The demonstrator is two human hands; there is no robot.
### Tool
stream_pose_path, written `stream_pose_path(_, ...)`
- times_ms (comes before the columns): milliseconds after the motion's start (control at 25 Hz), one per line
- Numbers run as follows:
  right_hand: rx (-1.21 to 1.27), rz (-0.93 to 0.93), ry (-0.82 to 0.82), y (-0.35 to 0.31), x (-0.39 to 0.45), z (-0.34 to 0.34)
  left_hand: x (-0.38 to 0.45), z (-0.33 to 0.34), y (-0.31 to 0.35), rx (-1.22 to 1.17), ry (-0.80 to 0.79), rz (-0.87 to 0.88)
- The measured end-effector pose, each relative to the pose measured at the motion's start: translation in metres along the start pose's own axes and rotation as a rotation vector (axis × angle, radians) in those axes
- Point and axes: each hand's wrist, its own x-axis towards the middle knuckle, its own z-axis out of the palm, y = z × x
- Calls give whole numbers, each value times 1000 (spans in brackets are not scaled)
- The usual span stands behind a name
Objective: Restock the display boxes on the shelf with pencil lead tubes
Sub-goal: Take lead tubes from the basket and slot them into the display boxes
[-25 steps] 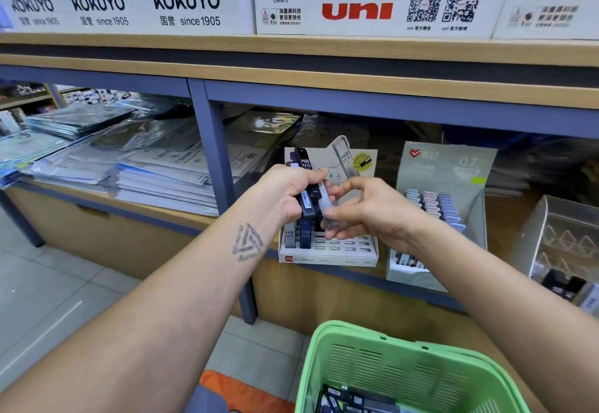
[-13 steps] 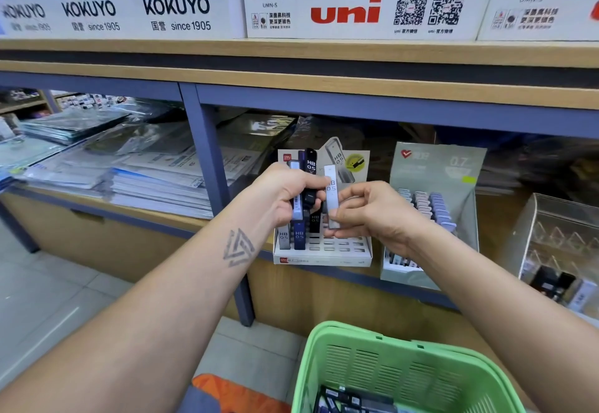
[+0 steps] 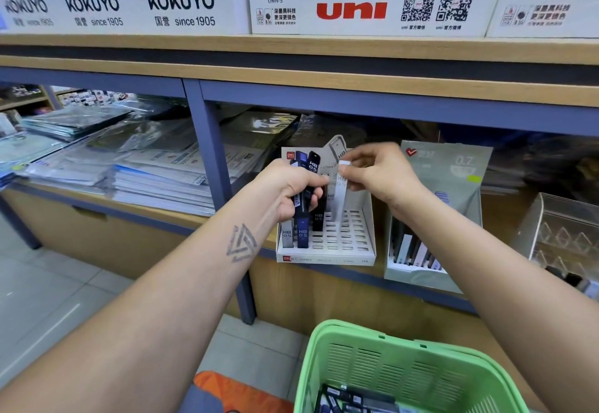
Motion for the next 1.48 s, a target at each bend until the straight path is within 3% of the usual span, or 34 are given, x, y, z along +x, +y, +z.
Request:
stream_pose_path(160, -454, -133, 118, 27, 15, 17, 6, -9, 3, -105, 6, -132)
stream_pose_path(840, -621, -128, 29, 49, 16, 47, 3, -12, 3, -147, -7, -165)
stream_pose_path(1040, -823, -111, 32, 51, 8, 46, 2, -12, 1, -120, -32, -165)
stream_pose_path(1120, -682, -69, 38, 44, 7, 42, 2, -10, 1, -96, -65, -162)
stream_pose_path(1200, -142, 102, 41, 33, 6, 32, -2, -6, -1, -81, -109, -153)
stream_pose_path(1280, 410, 280, -65, 17, -1, 19, -6, -2, -3, -66, -161, -138)
stream_pose_path(1360, 548, 290, -139, 5, -9, 9, -10, 2, -7, -31, -211, -118)
stream_pose_path(1480, 480, 242, -119, -3, -15, -1, -16, 8, -9, 5, -258, -99)
